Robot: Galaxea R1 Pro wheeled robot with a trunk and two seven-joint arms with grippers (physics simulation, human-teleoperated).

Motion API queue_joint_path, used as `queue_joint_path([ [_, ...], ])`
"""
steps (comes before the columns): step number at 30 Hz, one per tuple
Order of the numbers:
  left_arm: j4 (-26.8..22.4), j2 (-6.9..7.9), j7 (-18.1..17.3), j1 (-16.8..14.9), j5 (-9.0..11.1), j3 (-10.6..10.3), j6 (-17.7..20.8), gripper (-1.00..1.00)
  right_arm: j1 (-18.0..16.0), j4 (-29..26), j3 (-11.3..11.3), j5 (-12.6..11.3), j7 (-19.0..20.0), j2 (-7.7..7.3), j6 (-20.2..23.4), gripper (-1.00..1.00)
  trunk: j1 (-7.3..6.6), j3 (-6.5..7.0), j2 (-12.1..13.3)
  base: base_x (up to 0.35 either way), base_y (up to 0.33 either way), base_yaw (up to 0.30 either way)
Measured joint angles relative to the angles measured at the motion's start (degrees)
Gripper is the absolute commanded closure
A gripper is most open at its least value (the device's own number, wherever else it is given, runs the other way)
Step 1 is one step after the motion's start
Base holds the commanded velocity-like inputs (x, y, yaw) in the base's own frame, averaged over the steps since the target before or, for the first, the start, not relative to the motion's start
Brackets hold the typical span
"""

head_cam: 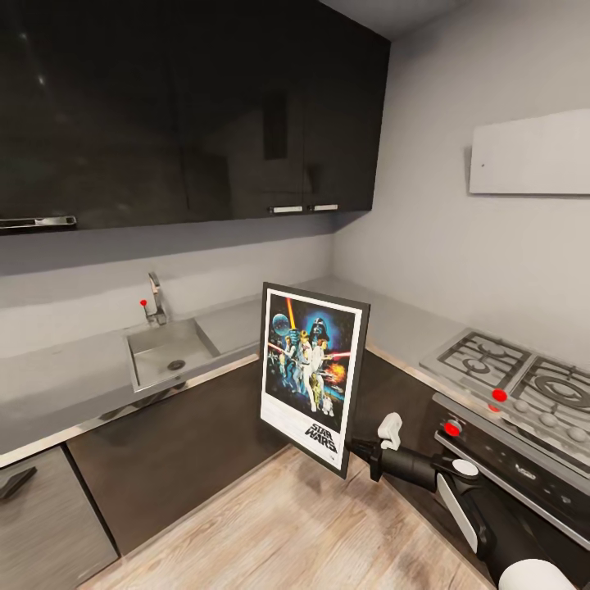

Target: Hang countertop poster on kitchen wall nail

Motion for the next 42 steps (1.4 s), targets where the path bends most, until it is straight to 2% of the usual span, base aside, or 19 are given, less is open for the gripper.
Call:
queue_joint_path([
  [16,0.0,0.00,0.0,0.0,0.0,0.1,-0.1,-1.00,0.0,0.0,0.0,0.0,0.0,0.00,0.0,1.00,0.00,0.00,0.0,-0.004,0.000,0.000],
  [21,0.0,0.00,0.0,0.0,0.0,0.2,-0.2,-1.00,0.0,0.0,0.0,0.0,0.0,0.00,0.0,1.00,0.03,0.00,0.0,-0.240,0.000,0.049],
  [31,0.0,0.00,0.0,0.0,0.0,0.2,-0.2,-1.00,0.0,-0.1,0.1,0.2,-0.2,0.08,-0.1,1.00,0.01,0.00,0.0,-0.148,0.013,0.244],
  [42,0.0,0.01,0.0,0.0,0.0,0.3,-0.1,-1.00,0.0,-0.1,0.1,0.2,-0.2,0.09,-0.1,1.00,0.03,0.00,0.0,-0.236,0.164,0.288],
])
